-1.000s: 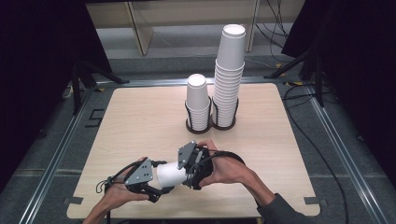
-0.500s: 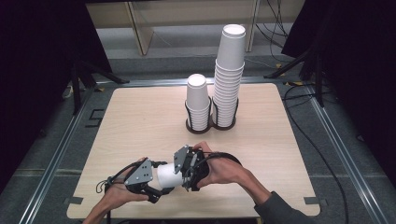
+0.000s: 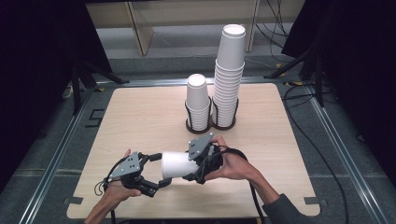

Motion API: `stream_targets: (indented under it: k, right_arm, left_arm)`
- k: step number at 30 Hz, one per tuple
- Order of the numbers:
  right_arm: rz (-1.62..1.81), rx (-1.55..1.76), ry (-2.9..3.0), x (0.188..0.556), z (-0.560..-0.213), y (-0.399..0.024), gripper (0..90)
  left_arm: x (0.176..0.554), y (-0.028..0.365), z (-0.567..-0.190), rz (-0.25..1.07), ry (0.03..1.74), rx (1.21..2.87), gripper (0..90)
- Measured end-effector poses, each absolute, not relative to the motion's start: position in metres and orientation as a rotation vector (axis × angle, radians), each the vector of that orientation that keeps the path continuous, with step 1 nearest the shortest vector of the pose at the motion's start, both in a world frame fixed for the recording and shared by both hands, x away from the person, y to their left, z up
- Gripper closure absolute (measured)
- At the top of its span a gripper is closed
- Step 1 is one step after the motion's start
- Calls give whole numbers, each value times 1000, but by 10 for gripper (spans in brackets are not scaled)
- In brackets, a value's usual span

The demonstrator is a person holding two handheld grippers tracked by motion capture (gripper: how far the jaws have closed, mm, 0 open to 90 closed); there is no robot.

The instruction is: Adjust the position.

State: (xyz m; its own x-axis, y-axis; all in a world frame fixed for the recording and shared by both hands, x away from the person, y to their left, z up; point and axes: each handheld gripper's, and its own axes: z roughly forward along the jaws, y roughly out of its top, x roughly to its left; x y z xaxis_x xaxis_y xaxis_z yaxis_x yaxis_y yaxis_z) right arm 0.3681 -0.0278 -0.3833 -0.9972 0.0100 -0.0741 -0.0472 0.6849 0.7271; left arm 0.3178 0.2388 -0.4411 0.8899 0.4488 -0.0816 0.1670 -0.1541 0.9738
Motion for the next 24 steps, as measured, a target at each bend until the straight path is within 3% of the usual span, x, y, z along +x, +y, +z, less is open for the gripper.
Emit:
stream_targets:
  k: [4,11,16,24]
  right_arm:
    - [1343,-6,2779,371,-380,-35,239]
    - [1437,-11,2736,372,-379,-33,239]
    - [1473,-23,2736,372,-380,-29,239]
    - [1486,-24,2767,370,-386,-24,238]
  left_arm:
    - [317,239,-440,248,490,1665,104]
    - [318,239,-437,203,525,1583,55]
    - [318,238,-437,199,532,1573,2]
    - [316,235,-436,205,521,1575,0]
